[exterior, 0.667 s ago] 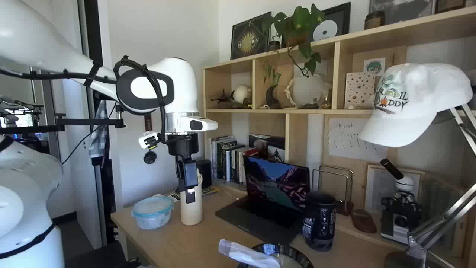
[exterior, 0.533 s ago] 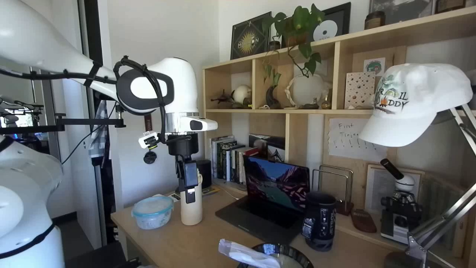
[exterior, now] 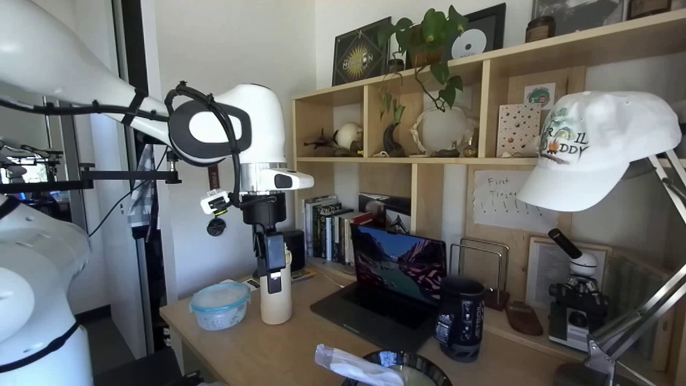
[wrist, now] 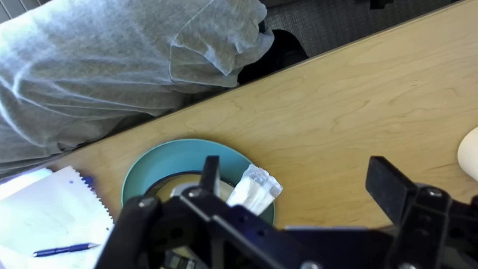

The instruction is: Press a key on the laptop keyboard

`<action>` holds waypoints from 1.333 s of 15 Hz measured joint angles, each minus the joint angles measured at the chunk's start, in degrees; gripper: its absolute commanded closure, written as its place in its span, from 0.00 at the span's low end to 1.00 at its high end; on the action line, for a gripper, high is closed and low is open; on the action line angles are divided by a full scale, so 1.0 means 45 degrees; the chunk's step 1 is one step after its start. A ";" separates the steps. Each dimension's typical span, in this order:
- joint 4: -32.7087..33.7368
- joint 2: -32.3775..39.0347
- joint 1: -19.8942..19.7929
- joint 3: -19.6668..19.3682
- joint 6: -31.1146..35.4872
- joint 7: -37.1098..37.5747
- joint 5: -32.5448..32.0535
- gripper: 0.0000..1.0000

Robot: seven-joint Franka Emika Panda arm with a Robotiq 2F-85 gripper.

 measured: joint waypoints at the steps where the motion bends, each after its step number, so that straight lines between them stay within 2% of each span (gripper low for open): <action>1: 0.0021 0.0157 0.0068 0.0000 0.0122 -0.0036 0.0000 0.00; 3: 0.0117 0.0805 0.0348 -0.0001 0.1052 -0.0226 0.0000 0.00; 6: 0.0606 0.2499 0.0998 0.0047 0.3317 -0.0738 -0.0006 0.00; 11: 0.2501 0.6108 0.1938 0.0542 0.6256 -0.1687 -0.0204 0.00; 16: 0.4766 0.9092 0.2460 0.1233 0.7159 -0.1786 -0.1482 0.00; 20: 0.6182 1.0592 0.2894 0.1361 0.7395 -0.2165 -0.2068 0.00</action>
